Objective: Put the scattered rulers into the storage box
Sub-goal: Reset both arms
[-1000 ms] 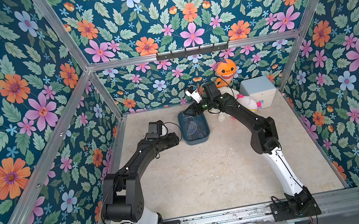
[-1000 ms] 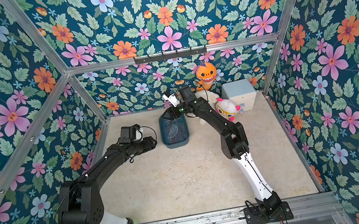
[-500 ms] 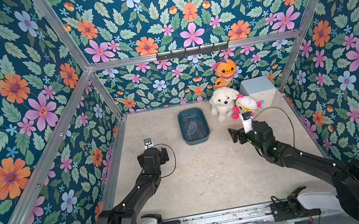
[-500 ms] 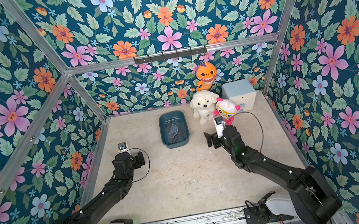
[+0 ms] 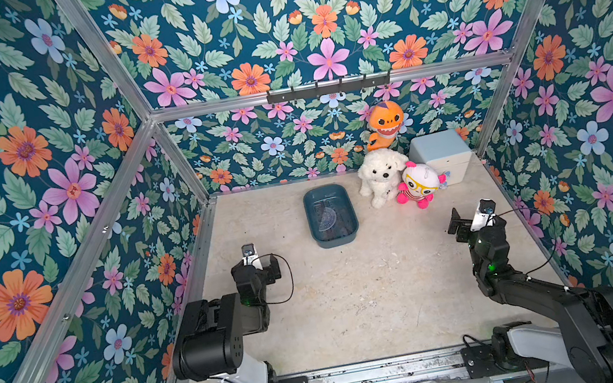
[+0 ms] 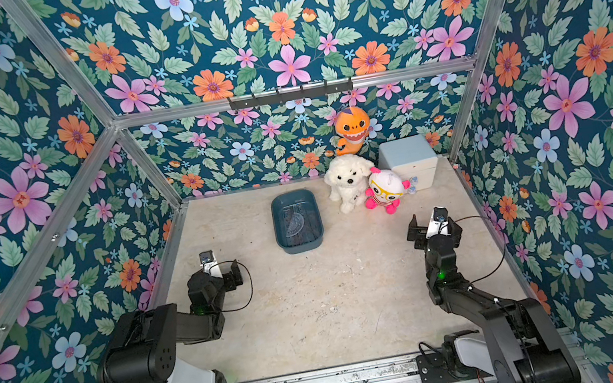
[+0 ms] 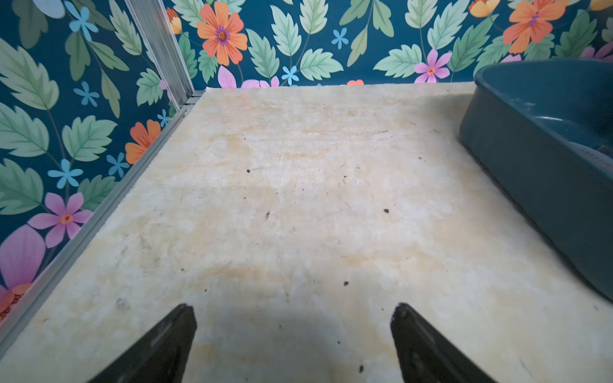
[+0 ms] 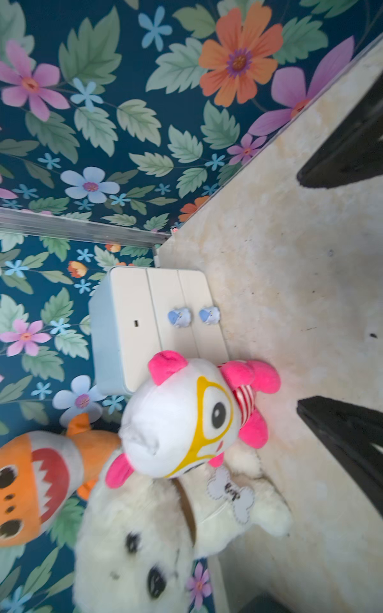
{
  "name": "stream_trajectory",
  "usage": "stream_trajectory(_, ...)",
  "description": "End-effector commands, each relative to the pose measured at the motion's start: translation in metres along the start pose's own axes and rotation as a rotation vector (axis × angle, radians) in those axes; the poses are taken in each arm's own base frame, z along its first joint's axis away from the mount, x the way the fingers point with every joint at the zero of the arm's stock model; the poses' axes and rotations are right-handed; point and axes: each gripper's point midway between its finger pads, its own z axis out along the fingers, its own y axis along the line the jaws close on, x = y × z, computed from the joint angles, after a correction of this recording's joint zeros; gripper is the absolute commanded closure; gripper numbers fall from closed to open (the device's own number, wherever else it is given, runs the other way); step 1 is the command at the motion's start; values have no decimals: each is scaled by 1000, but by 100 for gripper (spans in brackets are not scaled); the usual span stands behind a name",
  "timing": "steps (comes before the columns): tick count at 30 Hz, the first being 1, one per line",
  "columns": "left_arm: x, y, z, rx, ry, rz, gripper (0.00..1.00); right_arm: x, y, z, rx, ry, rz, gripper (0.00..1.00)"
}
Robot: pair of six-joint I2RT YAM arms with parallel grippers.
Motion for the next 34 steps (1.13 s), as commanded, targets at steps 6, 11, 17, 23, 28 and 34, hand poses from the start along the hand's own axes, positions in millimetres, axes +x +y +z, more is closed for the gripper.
stream_trajectory(6,-27,4,4,-2,-97,-45,1,39,-5,3,17,13,27,1)
stream_trajectory(11,-28,4,4,-2,-101,-45,1,60,-18,28,33,153,92,1)
stream_trajectory(17,-27,4,5,-3,-95,-46,1,65,-22,31,13,192,127,1)
stream_trajectory(23,-27,4,5,-3,-95,-45,1,64,-19,31,-5,184,113,1)
stream_trajectory(28,-28,4,5,-3,-95,-44,1,67,3,36,-111,227,62,1)
stream_trajectory(34,-27,4,5,-3,-95,-44,1,66,2,34,-110,212,64,1)
